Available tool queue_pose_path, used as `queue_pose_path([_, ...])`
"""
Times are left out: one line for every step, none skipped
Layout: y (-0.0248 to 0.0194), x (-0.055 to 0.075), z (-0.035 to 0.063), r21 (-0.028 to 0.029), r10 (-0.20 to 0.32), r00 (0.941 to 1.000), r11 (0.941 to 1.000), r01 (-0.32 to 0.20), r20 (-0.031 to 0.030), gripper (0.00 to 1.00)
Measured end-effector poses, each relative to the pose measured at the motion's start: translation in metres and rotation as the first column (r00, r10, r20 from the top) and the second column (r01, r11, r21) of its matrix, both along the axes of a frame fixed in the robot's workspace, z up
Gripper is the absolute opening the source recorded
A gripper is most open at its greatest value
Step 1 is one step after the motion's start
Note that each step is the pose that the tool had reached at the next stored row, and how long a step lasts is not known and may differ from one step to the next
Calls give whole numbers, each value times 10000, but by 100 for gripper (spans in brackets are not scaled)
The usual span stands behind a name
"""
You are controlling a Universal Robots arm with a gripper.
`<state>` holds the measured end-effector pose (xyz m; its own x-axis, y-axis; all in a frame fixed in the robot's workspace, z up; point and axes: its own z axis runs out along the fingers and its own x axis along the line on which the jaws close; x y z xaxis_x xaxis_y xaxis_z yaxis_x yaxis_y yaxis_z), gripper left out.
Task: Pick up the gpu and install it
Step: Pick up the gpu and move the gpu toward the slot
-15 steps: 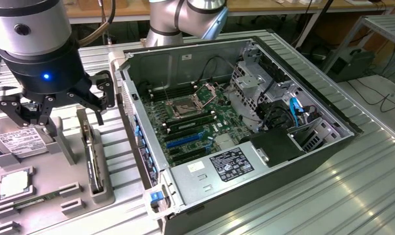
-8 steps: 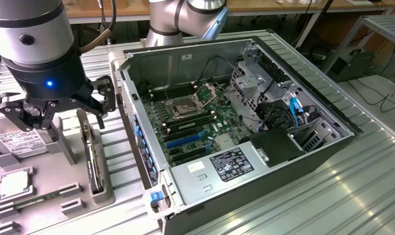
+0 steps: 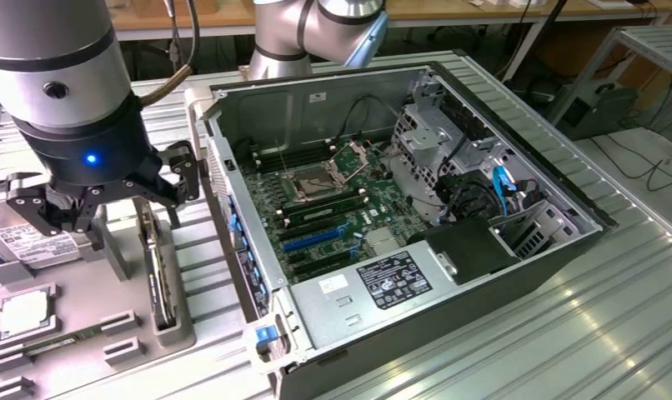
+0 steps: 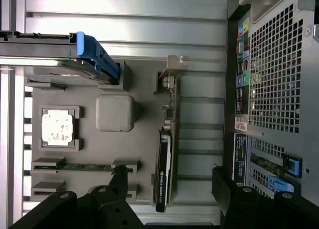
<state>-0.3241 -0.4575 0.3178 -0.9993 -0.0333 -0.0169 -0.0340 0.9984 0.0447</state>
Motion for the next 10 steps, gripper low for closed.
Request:
queue_pose_path([-6,0,-19,1,17,10000,10000,-17,1,78])
queue_pose_path([-10,0,-31,0,27,10000,10000,-27,0,78])
queue_pose_path([-13,0,-43,0,38,10000,10000,-38,1,78])
queue_pose_path([-17,0,-58,0,51,10000,10000,-51,1,78])
queue_pose_path([-21,0,-73,0,64,10000,10000,-64,1,78])
queue_pose_path([-25,0,-86,0,75,10000,10000,-75,1,78])
queue_pose_path([-29,0,-101,0,87,10000,10000,-87,1,78])
queue_pose_path([-33,0,-114,0,98,10000,10000,-98,1,78])
queue_pose_path([-36,0,-129,0,109,9999,9999,-109,1,78])
queue_pose_path([-39,0,-143,0,119,9999,9999,-119,1,78])
